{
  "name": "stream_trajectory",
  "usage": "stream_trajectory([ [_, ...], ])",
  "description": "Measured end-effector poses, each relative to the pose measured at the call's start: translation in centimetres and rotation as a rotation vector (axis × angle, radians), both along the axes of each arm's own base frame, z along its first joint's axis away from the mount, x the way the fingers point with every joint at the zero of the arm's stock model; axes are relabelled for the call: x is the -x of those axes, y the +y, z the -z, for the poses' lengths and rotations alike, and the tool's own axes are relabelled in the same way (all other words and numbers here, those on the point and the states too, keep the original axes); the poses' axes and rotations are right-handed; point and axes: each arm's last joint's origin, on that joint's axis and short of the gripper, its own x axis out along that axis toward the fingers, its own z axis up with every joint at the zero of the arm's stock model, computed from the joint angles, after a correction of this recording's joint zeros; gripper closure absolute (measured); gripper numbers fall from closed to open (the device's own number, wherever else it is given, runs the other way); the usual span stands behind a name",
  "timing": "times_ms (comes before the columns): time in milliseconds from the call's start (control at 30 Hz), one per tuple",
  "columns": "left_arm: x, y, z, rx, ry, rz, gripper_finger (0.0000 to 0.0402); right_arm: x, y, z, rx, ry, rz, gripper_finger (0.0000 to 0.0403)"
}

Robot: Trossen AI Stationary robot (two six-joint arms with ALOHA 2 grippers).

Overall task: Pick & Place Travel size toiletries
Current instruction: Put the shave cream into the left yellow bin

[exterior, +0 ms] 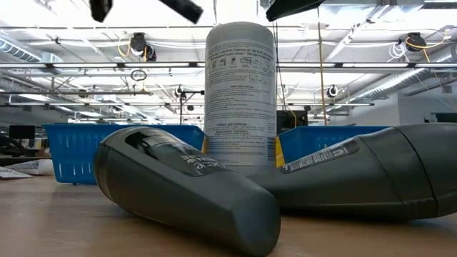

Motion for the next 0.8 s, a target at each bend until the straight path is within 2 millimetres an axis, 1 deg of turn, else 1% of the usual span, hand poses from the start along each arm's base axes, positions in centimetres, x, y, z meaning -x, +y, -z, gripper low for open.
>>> stream_trajectory([
  [100,0.7,0.1,0.9,0.014,0.072,-0.067,0.0401,0.0,0.0,0.0,0.000,0.000,0.000,0.0255],
  [167,0.8,0.2,1.9,0.040,0.118,-0.111,0.0401,0.0,0.0,0.0,-0.004,-0.002,0.002,0.0256],
  [300,0.6,0.0,4.3,0.076,0.182,-0.154,0.0401,0.0,0.0,0.0,-0.020,-0.009,0.011,0.0257],
  [467,0.3,-0.1,6.6,0.083,0.237,-0.184,0.0401,0.0,0.0,0.0,-0.021,-0.009,0.011,0.0258],
  [633,0.1,0.0,8.1,0.093,0.271,-0.213,0.0401,0.0,0.0,0.0,-0.022,-0.008,0.009,0.0258],
  [800,-0.1,-0.1,9.1,0.096,0.300,-0.224,0.0401,0.0,0.0,0.0,-0.022,-0.009,0.009,0.0258],
])
